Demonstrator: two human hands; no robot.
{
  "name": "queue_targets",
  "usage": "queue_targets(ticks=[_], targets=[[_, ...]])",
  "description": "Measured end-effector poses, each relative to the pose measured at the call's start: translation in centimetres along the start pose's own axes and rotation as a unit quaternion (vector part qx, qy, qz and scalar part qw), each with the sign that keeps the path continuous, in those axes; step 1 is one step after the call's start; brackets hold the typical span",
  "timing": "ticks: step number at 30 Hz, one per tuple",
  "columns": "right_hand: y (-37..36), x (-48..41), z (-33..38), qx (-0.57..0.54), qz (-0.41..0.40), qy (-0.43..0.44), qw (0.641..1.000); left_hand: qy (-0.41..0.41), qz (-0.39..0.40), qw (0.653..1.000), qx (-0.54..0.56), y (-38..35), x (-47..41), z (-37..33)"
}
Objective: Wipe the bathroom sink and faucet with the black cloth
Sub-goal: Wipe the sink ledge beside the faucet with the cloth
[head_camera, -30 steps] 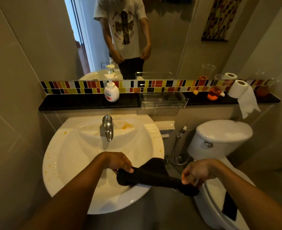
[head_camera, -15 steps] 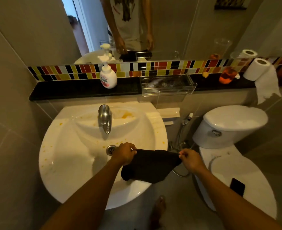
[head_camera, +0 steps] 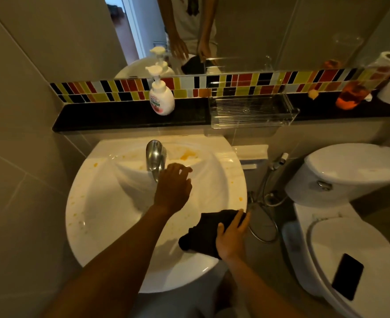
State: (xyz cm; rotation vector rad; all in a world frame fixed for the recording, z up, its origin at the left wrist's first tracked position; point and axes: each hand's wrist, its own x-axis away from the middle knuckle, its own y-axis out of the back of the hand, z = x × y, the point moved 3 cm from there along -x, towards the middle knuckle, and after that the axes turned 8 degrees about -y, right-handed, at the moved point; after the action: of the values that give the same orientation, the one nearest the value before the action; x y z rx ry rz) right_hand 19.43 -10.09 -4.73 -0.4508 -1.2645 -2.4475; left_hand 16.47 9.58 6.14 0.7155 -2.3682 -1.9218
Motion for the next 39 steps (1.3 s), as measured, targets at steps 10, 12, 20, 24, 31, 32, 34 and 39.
queue_targets(ticks=[10,12,20,24,31,32,34,39], targets=[[-0.4,-4.7,1.9,0.115,-0.094,0.026,0.989,0.193,0.087,0.975,-0.062,1.9,-5.9,7.8],[0.4,-7.0,2.5,0.152,-0.101,0.060,0.981,0.234,0.130,0.964,-0.006,1.2,-7.0,9.0],[1.7,-13.4,6.1,0.211,-0.121,0.129,0.961,0.272,0.069,0.960,-0.007,-0.3,-8.3,9.8],[1.7,-14.8,7.8,0.236,-0.115,0.150,0.953,0.269,0.065,0.961,-0.005,-0.2,-8.3,9.6],[0.8,-19.0,12.4,0.285,-0.097,0.236,0.924,0.271,0.047,0.962,0.005,0.2,-8.2,9.2],[0.5,-19.6,13.3,0.291,-0.096,0.255,0.917,0.269,0.045,0.962,0.005,0.2,-8.2,9.3],[0.0,-20.7,15.1,0.305,-0.097,0.295,0.900,0.263,0.041,0.964,0.001,0.1,-8.1,9.4],[-0.5,-21.9,18.5,0.299,-0.070,0.384,0.871,0.271,0.034,0.962,-0.005,0.1,-8.2,9.4]])
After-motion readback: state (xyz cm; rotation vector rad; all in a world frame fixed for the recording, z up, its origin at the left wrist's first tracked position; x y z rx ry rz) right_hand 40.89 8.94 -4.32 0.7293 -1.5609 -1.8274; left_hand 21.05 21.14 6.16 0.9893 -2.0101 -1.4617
